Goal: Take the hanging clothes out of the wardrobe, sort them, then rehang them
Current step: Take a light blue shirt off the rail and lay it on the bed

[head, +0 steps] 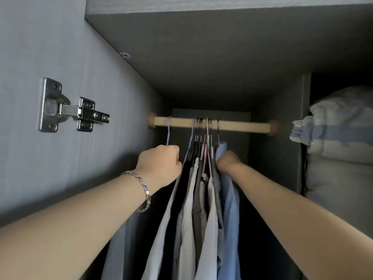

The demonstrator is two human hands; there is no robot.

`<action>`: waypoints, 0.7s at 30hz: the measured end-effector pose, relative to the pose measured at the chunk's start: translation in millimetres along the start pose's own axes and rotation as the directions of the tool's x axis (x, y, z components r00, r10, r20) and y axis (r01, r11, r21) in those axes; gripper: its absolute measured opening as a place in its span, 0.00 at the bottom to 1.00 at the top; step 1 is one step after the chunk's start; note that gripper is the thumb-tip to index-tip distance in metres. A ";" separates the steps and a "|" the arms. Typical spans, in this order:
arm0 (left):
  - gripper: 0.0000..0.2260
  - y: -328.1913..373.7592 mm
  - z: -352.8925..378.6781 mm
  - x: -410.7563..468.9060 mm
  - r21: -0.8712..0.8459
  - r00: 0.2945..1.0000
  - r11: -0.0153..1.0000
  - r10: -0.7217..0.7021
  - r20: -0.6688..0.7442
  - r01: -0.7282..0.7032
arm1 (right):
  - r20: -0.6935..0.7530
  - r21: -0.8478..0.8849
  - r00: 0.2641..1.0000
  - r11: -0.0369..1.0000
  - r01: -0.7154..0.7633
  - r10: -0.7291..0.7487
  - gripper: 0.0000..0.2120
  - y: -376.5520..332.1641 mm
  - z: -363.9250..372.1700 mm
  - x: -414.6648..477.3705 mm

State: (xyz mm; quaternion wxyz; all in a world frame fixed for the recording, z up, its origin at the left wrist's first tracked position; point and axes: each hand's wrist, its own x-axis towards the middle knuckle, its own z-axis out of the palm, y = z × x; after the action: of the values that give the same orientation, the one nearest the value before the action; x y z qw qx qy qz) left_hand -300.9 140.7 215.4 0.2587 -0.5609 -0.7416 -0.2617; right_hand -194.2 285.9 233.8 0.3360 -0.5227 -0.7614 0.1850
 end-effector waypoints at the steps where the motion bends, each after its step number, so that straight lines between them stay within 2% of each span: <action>1: 0.07 -0.2 -0.2 3.1 -0.001 1.000 1.000 -0.004 -0.002 0.004 | -0.024 0.029 1.000 1.000 -0.005 0.006 0.18 -0.8 -0.3 2.2; 6: 0.07 -0.5 -2.3 7.0 0.002 1.000 1.000 -0.014 -0.024 0.015 | -0.076 0.072 0.995 0.995 -0.064 0.070 0.17 2.5 -18.3 -2.3; 8: 0.06 0.0 -4.3 4.1 -0.018 0.999 1.000 -0.009 -0.036 0.008 | -0.102 0.113 0.994 0.993 -0.015 0.027 0.17 2.5 -36.1 -12.9; 11: 0.06 4.2 -9.0 -3.6 -0.062 0.998 0.998 0.004 -0.062 -0.008 | -0.150 0.078 0.989 0.997 0.029 -0.017 0.17 1.0 -50.8 -35.2; 15: 0.06 15.9 -11.7 -18.4 -0.097 0.994 0.994 0.039 -0.101 -0.048 | -0.157 0.010 0.986 0.999 -0.053 0.054 0.15 -1.3 -56.3 -72.4; 19: 0.06 35.8 -15.3 -40.9 -0.124 0.993 0.987 0.096 -0.072 -0.104 | -0.049 -0.083 0.999 0.996 0.016 -0.020 0.14 22.3 -55.9 -121.1; 21: 0.07 47.7 -18.5 -57.4 -0.133 0.991 0.982 0.129 -0.043 -0.134 | 0.007 -0.148 0.997 0.986 0.079 -0.078 0.07 39.8 -58.5 -150.0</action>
State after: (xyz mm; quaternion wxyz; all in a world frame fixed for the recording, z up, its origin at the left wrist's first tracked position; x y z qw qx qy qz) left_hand -239.5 99.4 194.7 0.2492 -0.6204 -0.6789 -0.3035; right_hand -92.0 159.1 202.1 0.3028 -0.5156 -0.7932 0.1152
